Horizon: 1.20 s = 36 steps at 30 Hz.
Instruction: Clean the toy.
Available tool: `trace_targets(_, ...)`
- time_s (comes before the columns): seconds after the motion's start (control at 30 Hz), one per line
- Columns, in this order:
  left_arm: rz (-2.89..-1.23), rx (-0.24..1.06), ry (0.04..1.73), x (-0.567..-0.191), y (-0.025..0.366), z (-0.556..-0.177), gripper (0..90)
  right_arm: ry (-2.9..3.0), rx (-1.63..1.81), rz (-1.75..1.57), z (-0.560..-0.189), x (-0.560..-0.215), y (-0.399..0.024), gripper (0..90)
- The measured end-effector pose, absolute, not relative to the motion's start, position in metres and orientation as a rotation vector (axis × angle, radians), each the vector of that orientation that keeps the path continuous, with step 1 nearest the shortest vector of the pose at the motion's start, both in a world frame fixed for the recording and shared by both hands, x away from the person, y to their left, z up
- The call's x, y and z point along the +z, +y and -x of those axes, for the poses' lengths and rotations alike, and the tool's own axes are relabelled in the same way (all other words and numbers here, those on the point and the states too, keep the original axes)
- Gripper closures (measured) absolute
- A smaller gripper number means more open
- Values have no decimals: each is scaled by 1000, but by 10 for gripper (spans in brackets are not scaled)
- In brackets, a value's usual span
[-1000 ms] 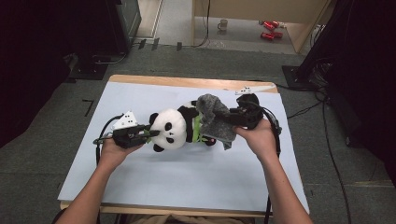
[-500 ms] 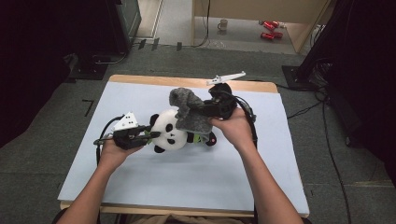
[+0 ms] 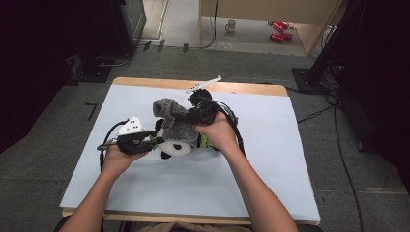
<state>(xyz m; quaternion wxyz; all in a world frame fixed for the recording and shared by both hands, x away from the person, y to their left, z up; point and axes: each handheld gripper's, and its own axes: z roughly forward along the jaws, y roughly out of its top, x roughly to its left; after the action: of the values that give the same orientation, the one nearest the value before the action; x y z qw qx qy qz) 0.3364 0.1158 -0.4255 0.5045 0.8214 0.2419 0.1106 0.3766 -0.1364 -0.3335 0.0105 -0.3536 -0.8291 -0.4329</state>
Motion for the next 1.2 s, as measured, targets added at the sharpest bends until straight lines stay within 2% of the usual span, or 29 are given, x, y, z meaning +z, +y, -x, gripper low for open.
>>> trace_targets(0.2, -1992, 264, 587, -426, 115, -336, 700, -2596, -1312, 1142, -384, -347, -142, 768)
trace_targets(1.2, -1986, 227, 608, -427, 116, -337, 698, -2626, -1230, 1283, -400, -355, -175, 770)
